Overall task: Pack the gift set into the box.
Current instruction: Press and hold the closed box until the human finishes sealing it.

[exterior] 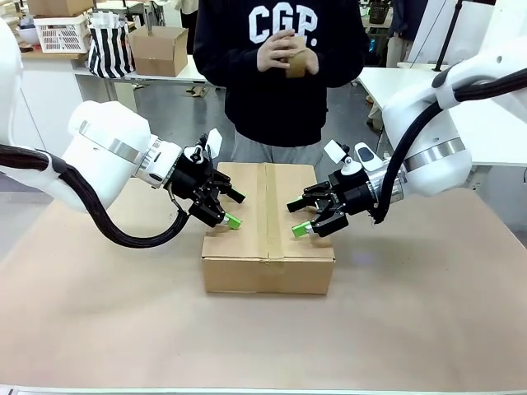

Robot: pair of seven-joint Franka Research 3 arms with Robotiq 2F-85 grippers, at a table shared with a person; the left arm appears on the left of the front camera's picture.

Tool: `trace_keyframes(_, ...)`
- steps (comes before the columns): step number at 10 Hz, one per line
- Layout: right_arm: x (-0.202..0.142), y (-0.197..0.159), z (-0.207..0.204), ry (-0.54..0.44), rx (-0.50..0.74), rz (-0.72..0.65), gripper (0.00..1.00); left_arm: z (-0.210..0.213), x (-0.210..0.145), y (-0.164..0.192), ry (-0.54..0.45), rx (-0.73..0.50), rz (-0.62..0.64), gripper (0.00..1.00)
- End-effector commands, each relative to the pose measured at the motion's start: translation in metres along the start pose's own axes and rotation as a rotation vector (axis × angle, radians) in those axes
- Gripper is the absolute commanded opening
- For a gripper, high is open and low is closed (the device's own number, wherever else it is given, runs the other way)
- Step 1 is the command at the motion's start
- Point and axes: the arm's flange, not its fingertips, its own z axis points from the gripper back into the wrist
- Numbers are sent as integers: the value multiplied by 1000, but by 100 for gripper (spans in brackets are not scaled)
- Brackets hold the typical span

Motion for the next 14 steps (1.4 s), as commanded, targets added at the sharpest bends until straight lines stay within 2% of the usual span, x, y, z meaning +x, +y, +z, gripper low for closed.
trace_keyframes(1,-3,0,-1,4,-1,-5,100,-1,-2,-1,10,-3,-4,100)
trace_keyframes(14,-3,0,-1,4,-1,-5,100,-1,-2,-1,10,-3,-4,100)
